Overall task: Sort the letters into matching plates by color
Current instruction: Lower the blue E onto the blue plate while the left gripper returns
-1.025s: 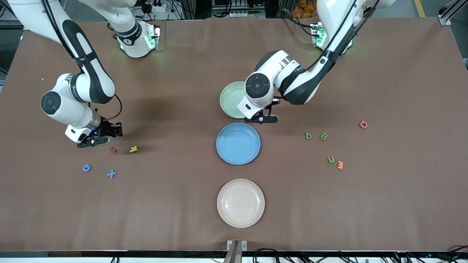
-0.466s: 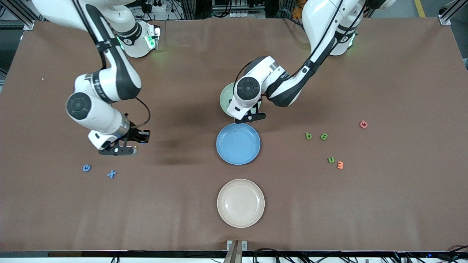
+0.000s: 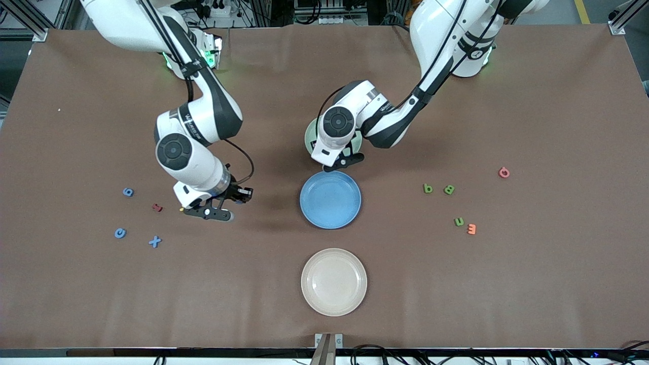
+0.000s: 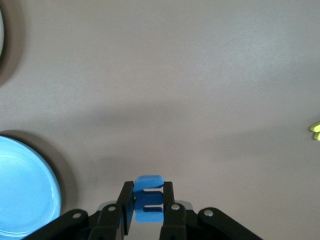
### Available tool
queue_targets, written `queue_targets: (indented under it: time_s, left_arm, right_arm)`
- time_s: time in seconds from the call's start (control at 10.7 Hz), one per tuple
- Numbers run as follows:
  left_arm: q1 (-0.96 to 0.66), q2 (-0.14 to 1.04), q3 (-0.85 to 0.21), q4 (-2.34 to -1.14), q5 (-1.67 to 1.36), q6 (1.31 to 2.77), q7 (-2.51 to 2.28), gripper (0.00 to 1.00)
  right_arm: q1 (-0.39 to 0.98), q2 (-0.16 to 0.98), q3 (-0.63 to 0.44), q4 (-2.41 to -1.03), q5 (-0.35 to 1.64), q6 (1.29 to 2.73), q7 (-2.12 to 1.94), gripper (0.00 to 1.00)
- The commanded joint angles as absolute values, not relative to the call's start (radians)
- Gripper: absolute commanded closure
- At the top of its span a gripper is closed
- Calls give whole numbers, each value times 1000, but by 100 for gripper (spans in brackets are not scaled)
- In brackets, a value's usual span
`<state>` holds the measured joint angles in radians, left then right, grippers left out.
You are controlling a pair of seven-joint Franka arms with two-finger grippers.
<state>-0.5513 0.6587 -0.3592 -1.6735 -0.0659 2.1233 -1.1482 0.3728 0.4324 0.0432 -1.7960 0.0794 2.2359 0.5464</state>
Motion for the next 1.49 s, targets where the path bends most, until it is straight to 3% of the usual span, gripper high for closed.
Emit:
queue_targets:
  time_s: [0.0, 0.75, 0.93, 1.12, 1.21, 1.3, 1.4]
  left_arm:
    - [-560, 632, -353, -1692, -89, 2135, -1195, 0]
    - [-272, 476, -348, -1692, 172, 2086, -983, 0]
    - [-192, 462, -350, -1713, 175, 2089, -870, 0]
    - [-123, 425, -350, -1805, 178, 2184, -774, 0]
    - [-89, 392, -351, -1878, 187, 2268, -734, 0]
    - [-68, 370, -351, -1941, 218, 2322, -694, 0]
    - [-57, 362, -351, -1998, 248, 2370, -678, 0]
  right_arm:
    - [409, 454, 34, -1747, 92, 2218, 644, 87]
    - [604, 721, 38, -1465, 86, 2232, 919, 87]
    - [653, 777, 38, -1405, 86, 2243, 969, 87]
    - [693, 798, 40, -1394, 86, 2250, 979, 82]
    - [716, 804, 38, -1394, 72, 2269, 973, 63]
    - [735, 804, 34, -1399, 33, 2293, 970, 5]
    - [727, 802, 34, -1399, -30, 2299, 957, 0]
